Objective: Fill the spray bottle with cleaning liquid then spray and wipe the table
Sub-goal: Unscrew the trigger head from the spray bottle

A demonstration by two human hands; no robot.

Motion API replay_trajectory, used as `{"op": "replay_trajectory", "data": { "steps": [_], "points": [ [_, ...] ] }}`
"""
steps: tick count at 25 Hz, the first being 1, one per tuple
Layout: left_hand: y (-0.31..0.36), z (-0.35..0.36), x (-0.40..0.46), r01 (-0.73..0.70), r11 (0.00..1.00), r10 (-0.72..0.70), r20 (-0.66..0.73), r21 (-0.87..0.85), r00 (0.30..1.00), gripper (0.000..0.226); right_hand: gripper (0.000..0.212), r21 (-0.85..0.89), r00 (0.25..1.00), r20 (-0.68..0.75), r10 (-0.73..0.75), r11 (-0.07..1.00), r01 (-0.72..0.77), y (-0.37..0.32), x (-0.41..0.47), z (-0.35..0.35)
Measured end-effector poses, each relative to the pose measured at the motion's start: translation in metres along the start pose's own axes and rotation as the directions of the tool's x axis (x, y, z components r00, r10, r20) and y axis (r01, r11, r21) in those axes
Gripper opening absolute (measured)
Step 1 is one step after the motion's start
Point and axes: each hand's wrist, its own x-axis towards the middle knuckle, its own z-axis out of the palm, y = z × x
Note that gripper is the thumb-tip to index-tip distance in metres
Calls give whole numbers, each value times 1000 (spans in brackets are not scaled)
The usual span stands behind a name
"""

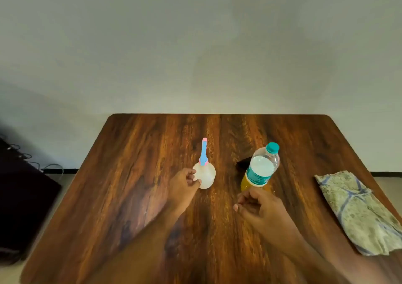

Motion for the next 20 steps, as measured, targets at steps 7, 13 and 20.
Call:
{"op": "replay_trajectory", "data": {
  "steps": [7, 13, 20],
  "points": [
    [-1, 32, 52, 10, 989, -10, -5, 147, 1000, 64, 13, 14, 989, 27, 145, 989, -146, 14, 3, 25],
    [-1, 33, 53, -14, 999, 17, -96, 29, 995, 47, 11, 15, 979, 94, 180, 983, -182, 17, 11, 20],
    [55, -39, -9, 31, 904, 50, 179, -427, 983, 58, 72, 39, 986, 144, 87, 995, -93, 11, 41, 10]
  ]
}}
